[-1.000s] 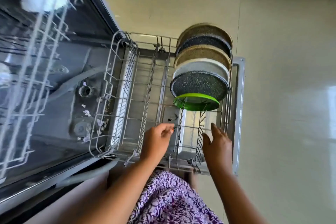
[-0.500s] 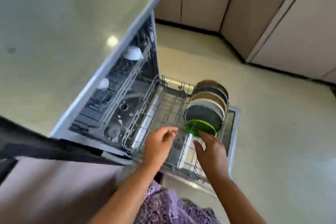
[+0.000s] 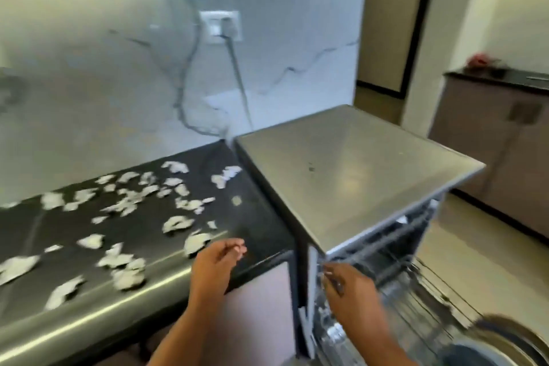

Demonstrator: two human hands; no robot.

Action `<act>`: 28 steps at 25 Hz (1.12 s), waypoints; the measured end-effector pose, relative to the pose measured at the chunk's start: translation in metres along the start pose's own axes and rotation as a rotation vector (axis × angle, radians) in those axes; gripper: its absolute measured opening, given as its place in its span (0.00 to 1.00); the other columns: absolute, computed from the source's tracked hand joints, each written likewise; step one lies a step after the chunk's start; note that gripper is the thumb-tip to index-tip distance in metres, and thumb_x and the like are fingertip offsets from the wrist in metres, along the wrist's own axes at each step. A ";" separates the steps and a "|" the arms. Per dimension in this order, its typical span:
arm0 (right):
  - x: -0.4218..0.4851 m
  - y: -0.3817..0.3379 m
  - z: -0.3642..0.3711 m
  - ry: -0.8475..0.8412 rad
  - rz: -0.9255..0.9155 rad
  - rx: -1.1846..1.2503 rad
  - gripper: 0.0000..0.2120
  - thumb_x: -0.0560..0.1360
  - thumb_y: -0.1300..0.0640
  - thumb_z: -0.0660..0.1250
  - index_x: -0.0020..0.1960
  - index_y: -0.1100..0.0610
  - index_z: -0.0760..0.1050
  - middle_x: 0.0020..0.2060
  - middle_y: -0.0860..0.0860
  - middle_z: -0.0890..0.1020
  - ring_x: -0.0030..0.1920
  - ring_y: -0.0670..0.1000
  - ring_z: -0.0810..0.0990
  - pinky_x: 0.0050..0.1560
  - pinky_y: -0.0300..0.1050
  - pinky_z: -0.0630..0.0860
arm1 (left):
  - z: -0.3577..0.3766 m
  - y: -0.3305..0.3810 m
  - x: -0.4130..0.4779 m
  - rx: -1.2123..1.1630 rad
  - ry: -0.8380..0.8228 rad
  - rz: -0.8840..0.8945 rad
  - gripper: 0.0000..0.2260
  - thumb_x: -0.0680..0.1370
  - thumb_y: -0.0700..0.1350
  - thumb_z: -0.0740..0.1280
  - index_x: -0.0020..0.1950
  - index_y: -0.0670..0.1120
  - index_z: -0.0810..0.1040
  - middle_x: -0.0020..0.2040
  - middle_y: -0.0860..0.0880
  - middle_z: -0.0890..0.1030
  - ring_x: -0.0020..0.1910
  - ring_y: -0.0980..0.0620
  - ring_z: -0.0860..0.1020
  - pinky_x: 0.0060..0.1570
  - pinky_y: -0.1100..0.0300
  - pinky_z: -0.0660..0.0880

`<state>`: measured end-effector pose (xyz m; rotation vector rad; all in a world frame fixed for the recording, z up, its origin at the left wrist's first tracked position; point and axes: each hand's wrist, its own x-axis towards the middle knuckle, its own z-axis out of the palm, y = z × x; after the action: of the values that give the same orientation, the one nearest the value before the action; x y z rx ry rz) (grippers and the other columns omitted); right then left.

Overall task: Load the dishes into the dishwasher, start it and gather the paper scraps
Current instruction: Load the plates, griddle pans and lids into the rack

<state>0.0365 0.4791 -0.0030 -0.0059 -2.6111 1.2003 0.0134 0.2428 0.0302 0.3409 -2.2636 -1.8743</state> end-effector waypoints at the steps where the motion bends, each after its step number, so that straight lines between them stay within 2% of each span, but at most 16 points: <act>1: 0.008 -0.023 0.010 -0.037 -0.048 -0.003 0.12 0.72 0.54 0.65 0.52 0.55 0.82 0.46 0.51 0.84 0.47 0.53 0.83 0.48 0.41 0.75 | -0.031 0.000 0.001 -0.064 0.101 -0.032 0.09 0.73 0.35 0.69 0.38 0.49 0.82 0.37 0.47 0.84 0.40 0.51 0.81 0.45 0.56 0.74; 3: 0.018 -0.065 0.037 -0.102 -0.170 0.004 0.10 0.73 0.57 0.68 0.54 0.55 0.81 0.49 0.49 0.84 0.49 0.51 0.82 0.51 0.37 0.72 | -0.090 -0.002 -0.002 -0.141 0.267 -0.061 0.08 0.73 0.35 0.68 0.39 0.47 0.82 0.36 0.45 0.84 0.40 0.47 0.79 0.45 0.53 0.73; 6: 0.030 -0.112 0.081 -0.161 -0.304 0.016 0.08 0.71 0.61 0.71 0.50 0.56 0.82 0.45 0.50 0.84 0.46 0.50 0.82 0.48 0.29 0.67 | -0.161 -0.009 -0.009 -0.176 0.438 -0.072 0.10 0.76 0.31 0.63 0.42 0.42 0.81 0.33 0.49 0.84 0.38 0.49 0.79 0.40 0.58 0.75; 8: 0.033 -0.150 0.119 -0.227 -0.356 0.040 0.07 0.70 0.63 0.72 0.47 0.57 0.83 0.42 0.50 0.84 0.43 0.49 0.82 0.47 0.33 0.70 | -0.210 -0.013 -0.013 -0.199 0.548 -0.075 0.10 0.76 0.31 0.62 0.43 0.42 0.81 0.35 0.47 0.84 0.38 0.50 0.79 0.37 0.63 0.75; 11: 0.030 -0.206 0.176 -0.346 -0.400 0.096 0.08 0.70 0.62 0.71 0.48 0.56 0.83 0.43 0.50 0.84 0.45 0.49 0.82 0.50 0.44 0.78 | -0.282 -0.022 -0.014 -0.235 0.683 -0.086 0.10 0.77 0.31 0.62 0.43 0.42 0.80 0.39 0.43 0.82 0.38 0.51 0.79 0.33 0.69 0.76; 14: 0.020 -0.256 0.233 -0.426 -0.521 0.116 0.06 0.69 0.58 0.71 0.46 0.54 0.83 0.41 0.48 0.84 0.42 0.47 0.82 0.46 0.41 0.77 | -0.353 -0.036 -0.012 -0.288 0.821 -0.085 0.08 0.78 0.31 0.61 0.47 0.38 0.79 0.39 0.42 0.81 0.38 0.51 0.78 0.30 0.72 0.75; 17: 0.022 -0.297 0.283 -0.484 -0.566 0.150 0.06 0.67 0.57 0.71 0.43 0.53 0.83 0.38 0.46 0.84 0.40 0.43 0.80 0.42 0.34 0.73 | -0.410 -0.056 0.001 -0.330 0.907 -0.090 0.08 0.78 0.31 0.61 0.48 0.37 0.79 0.39 0.42 0.81 0.37 0.51 0.78 0.29 0.73 0.74; 22: 0.017 -0.355 0.353 -0.539 -0.642 0.172 0.07 0.67 0.63 0.73 0.43 0.55 0.84 0.34 0.40 0.79 0.46 0.41 0.76 0.46 0.37 0.73 | -0.480 -0.083 0.020 -0.358 0.990 -0.099 0.06 0.77 0.32 0.63 0.45 0.39 0.80 0.38 0.42 0.82 0.37 0.51 0.78 0.30 0.72 0.75; 25: 0.006 -0.378 0.387 -0.612 -0.703 0.204 0.07 0.66 0.57 0.69 0.42 0.54 0.83 0.34 0.37 0.77 0.42 0.33 0.76 0.44 0.29 0.72 | -0.515 -0.098 0.022 -0.371 1.094 -0.105 0.07 0.76 0.33 0.64 0.43 0.41 0.79 0.37 0.43 0.81 0.36 0.52 0.79 0.32 0.71 0.76; 26: 0.003 -0.383 0.395 -0.631 -0.714 0.205 0.07 0.66 0.56 0.69 0.43 0.53 0.83 0.35 0.36 0.77 0.41 0.32 0.76 0.43 0.27 0.71 | -0.524 -0.104 0.024 -0.375 1.118 -0.106 0.07 0.76 0.33 0.64 0.43 0.42 0.79 0.37 0.44 0.81 0.37 0.52 0.79 0.33 0.69 0.77; 28: -0.002 -0.395 0.412 -0.694 -0.706 0.151 0.06 0.69 0.58 0.70 0.46 0.53 0.83 0.37 0.37 0.78 0.42 0.37 0.78 0.46 0.29 0.72 | -0.546 -0.119 0.031 -0.318 1.152 -0.122 0.08 0.76 0.34 0.65 0.41 0.45 0.80 0.37 0.43 0.82 0.38 0.49 0.80 0.40 0.61 0.78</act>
<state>-0.0188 -0.0873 0.0350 1.4538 -2.5993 1.2395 0.1462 -0.3006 0.0149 1.1436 -1.1719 -1.4155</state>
